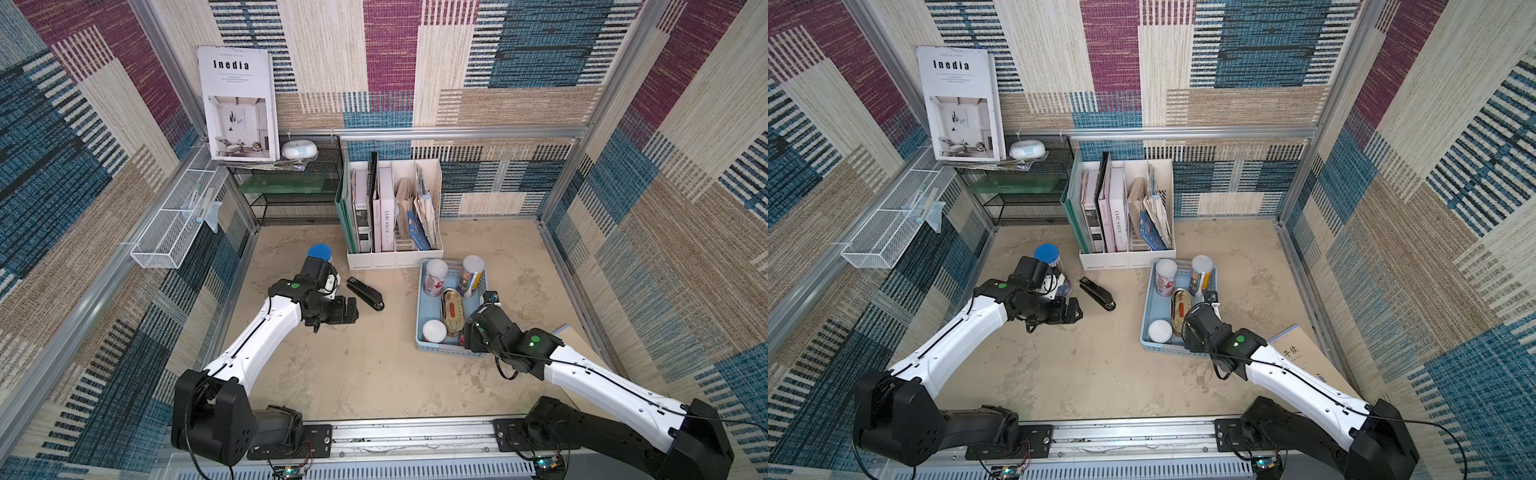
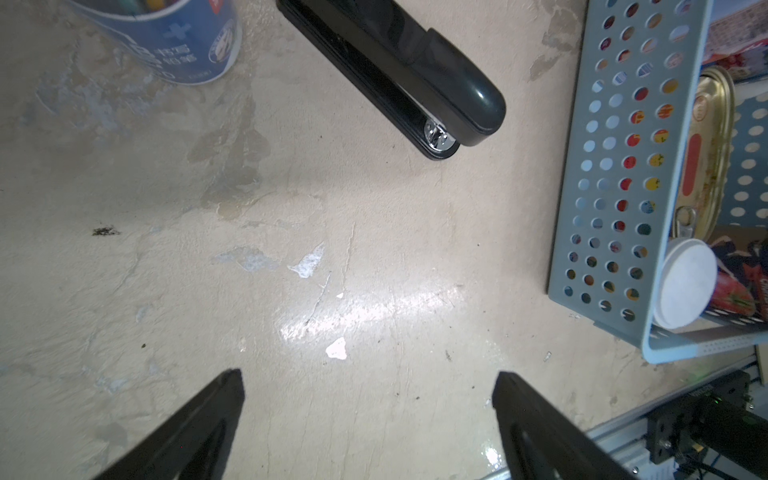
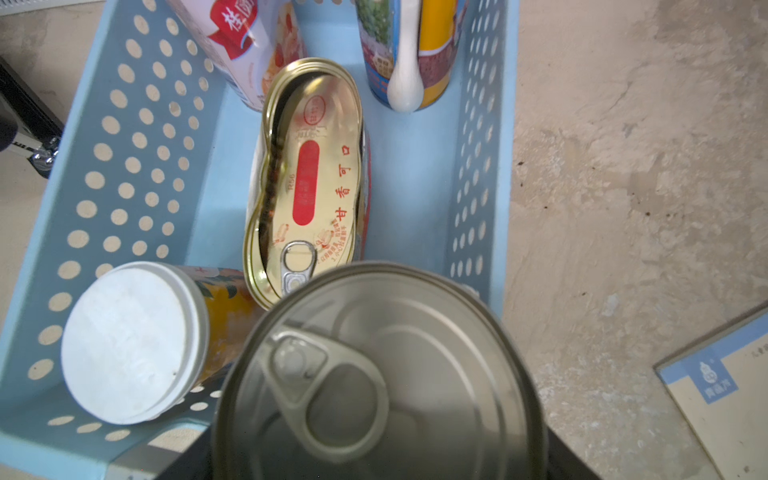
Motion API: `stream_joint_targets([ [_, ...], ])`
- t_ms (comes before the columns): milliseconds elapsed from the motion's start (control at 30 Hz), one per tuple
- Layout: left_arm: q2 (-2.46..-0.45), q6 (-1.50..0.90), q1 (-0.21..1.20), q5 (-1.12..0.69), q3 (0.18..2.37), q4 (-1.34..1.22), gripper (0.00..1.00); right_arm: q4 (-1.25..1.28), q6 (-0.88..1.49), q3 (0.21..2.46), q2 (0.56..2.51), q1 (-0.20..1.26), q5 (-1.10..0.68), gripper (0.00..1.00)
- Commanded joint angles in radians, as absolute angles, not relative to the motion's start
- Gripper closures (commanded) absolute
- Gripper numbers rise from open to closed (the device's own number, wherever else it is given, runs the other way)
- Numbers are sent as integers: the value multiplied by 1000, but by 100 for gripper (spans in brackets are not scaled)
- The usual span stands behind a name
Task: Put the canned food in the basket
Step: Place the canned food in the basket.
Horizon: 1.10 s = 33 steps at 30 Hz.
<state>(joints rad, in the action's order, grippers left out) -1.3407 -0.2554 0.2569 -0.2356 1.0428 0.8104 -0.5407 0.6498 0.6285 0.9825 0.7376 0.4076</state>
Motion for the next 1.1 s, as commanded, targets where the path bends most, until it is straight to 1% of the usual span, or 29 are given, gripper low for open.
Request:
stream_joint_targets([
  [0,-1344,-250,256,-252,1043,807,1,-494,631,622,990,736,486,64],
  [200,-1346,-249,256,-255,1043,808,1,-493,635,609,1040,736,449,61],
  [433,-1343,-247,256,-258,1040,808,1,-511,652,604,1037,736,436,51],
  [500,-1343,-246,256,-259,1039,808,1,-515,661,604,1030,736,426,45],
  [567,-1340,-247,256,-259,1039,808,1,-518,664,602,1024,737,412,38],
  [600,-1340,-247,255,-260,1039,808,1,-520,665,603,1023,736,408,35],
  [667,-1341,-247,256,-262,1037,808,1,-520,664,603,1022,736,398,27],
  [800,-1343,-248,256,-265,1037,808,1,-530,671,611,1024,736,397,15],
  [933,-1343,-248,258,-267,1036,808,1,-538,657,624,1017,736,389,8],
  [1067,-1340,-248,258,-265,1037,808,1,-549,653,645,1000,737,384,6],
])
